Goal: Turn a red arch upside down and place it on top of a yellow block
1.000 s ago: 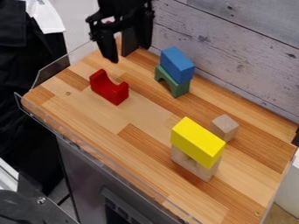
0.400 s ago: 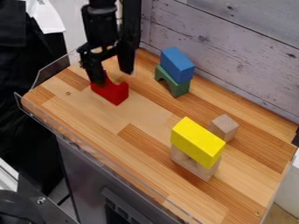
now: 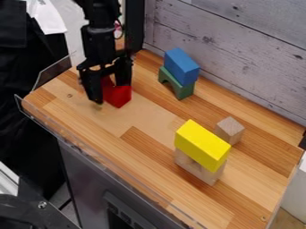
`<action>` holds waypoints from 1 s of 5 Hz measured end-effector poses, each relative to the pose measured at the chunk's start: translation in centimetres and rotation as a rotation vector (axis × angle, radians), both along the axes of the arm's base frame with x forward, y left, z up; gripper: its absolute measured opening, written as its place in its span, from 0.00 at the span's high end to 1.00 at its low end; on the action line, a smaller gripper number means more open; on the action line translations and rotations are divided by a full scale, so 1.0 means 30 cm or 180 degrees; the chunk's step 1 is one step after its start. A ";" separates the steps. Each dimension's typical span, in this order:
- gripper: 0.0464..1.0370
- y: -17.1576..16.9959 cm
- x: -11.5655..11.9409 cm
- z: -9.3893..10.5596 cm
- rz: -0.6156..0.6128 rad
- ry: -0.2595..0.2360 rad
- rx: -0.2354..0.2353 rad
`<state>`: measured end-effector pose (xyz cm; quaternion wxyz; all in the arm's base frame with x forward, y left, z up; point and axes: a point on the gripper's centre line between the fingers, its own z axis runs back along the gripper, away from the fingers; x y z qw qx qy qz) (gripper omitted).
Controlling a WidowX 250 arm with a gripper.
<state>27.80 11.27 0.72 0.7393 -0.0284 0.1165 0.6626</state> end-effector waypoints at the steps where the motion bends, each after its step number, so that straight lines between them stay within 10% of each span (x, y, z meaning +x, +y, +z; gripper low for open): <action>1: 0.09 0.007 0.019 -0.010 -0.0032 -0.0034 0.0007; 3: 0.49 -0.065 -0.021 0.032 -0.0172 0.0035 0.0182; 5: 0.49 -0.270 0.059 0.365 -0.0618 -0.0226 0.0519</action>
